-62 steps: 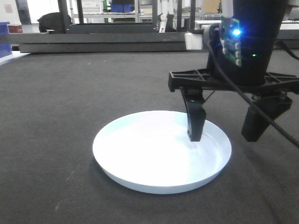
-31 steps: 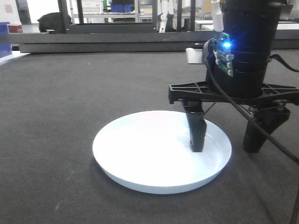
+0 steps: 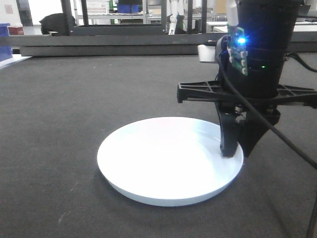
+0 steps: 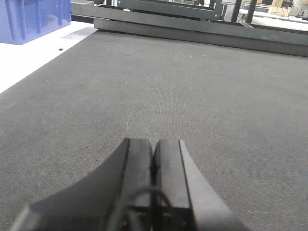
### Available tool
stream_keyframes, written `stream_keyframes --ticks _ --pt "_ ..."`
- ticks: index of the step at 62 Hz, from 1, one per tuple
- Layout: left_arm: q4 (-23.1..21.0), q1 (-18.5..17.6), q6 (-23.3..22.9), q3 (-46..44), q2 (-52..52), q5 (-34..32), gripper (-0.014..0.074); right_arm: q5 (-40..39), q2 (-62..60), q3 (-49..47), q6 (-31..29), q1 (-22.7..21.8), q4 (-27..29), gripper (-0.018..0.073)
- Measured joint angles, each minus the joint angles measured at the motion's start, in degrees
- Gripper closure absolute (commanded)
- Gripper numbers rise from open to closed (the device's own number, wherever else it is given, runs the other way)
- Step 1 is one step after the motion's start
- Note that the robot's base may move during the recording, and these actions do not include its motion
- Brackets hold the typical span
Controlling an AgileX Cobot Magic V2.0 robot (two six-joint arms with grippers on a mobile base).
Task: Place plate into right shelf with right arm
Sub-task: 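Lift the white plate up off the table with the right gripper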
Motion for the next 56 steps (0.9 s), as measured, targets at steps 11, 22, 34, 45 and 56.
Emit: stream_keyframes --ticks 11,22,34,45,56 --pt "0.0 0.0 0.0 0.0 0.0 0.0 0.0724 0.8 -5.9 0.2 -0.1 -0.4 -3.1 0.0505" --pt "0.0 0.0 0.0 0.0 0.0 0.0 0.0724 -2.3 -14.8 3.9 -0.2 -2.6 -7.7 0.0505" --pt "0.0 0.0 0.0 0.0 0.0 0.0 0.0724 -11.9 -26.8 12.7 -1.9 -5.9 -9.5 0.0505" --pt "0.0 0.0 0.0 0.0 0.0 0.0 0.0724 -22.0 -35.7 20.7 -12.6 -10.7 -5.0 0.0505" --pt "0.0 0.0 0.0 0.0 0.0 0.0 0.0724 -29.9 -43.2 27.9 -28.7 -16.0 3.6 0.0505"
